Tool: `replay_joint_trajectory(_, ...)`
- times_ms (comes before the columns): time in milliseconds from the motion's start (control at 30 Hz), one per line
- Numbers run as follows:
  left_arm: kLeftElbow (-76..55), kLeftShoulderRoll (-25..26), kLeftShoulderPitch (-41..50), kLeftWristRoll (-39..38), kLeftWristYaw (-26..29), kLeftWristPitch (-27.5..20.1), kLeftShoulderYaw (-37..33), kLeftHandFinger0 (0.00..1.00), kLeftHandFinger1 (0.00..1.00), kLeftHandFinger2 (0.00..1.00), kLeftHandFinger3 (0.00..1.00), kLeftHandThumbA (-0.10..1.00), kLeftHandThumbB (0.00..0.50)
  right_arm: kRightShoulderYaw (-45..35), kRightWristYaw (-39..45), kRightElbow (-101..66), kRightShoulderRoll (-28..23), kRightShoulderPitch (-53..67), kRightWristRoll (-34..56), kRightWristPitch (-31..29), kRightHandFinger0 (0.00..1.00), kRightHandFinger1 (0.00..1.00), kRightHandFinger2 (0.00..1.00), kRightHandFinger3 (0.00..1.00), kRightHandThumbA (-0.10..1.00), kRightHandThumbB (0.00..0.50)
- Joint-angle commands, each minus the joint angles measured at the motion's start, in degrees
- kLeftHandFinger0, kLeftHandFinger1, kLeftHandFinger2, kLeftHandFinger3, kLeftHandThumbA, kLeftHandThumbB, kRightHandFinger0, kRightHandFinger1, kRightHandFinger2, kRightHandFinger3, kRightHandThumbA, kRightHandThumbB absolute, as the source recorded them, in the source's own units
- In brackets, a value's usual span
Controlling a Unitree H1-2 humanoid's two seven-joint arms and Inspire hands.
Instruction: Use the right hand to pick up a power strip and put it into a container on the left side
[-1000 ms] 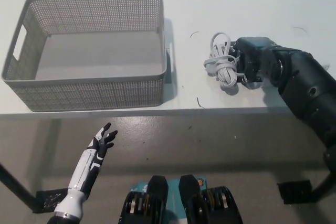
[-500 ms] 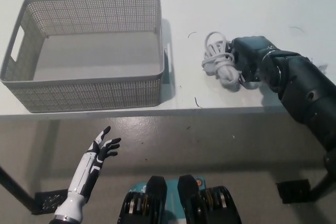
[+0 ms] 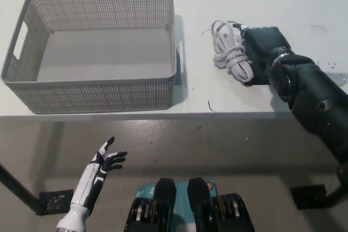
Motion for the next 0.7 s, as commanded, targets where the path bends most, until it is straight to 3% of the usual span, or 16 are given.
replay_joint_trajectory(0,-5.16,1.70,0.01,-0.49,-0.91,-2.36,-0.69,0.76,0.77,0.76,1.00,1.00,0.187,-3.35,-54.95,-11.28,-5.01,-21.67,-13.78,-7.48,0.00,0.11,0.77,0.96,-0.10,0.182)
replay_joint_trajectory(67,-5.16,1.79,-0.02,-0.20,-0.66,-2.36,-0.82,0.76,0.76,0.76,1.00,1.00,0.180,-3.30,-55.28,-10.64,-5.07,-22.32,-13.73,-7.47,0.00,0.12,0.79,0.89,-0.10,0.203)
replay_joint_trajectory(167,-5.12,1.85,-0.06,0.01,-0.51,-2.36,-0.95,0.76,0.76,0.75,1.00,1.00,0.186,-2.96,-56.04,-9.55,-5.35,-23.67,-13.81,-8.21,0.00,0.09,0.73,0.74,-0.10,0.214)
replay_joint_trajectory(300,-5.32,2.26,0.15,0.30,-0.44,-2.36,-1.02,0.75,0.75,0.74,1.00,1.00,0.181,-2.37,-55.13,-8.83,-5.70,-25.92,-14.06,-8.12,0.00,0.04,0.70,0.66,-0.10,0.237)
replay_joint_trajectory(467,-5.31,2.27,0.38,0.46,-0.45,-2.36,-1.13,0.74,0.74,0.74,1.00,1.00,0.191,-0.78,-55.36,-6.98,-6.01,-29.02,-15.42,-7.04,0.00,0.02,0.70,0.70,-0.10,0.231)
replay_joint_trajectory(500,-5.31,2.27,0.49,0.52,-0.41,-2.36,-1.16,0.73,0.74,0.74,1.00,1.00,0.193,-0.79,-54.94,-6.32,-5.87,-29.96,-15.11,-7.42,0.00,0.00,0.69,0.69,-0.10,0.210)
replay_joint_trajectory(667,-5.52,2.19,0.53,0.77,-0.31,-2.36,-1.24,0.73,0.72,0.74,1.00,1.00,0.188,0.01,-53.64,-3.24,-5.85,-33.82,-14.66,-8.74,0.00,0.00,0.60,0.59,-0.10,0.209)
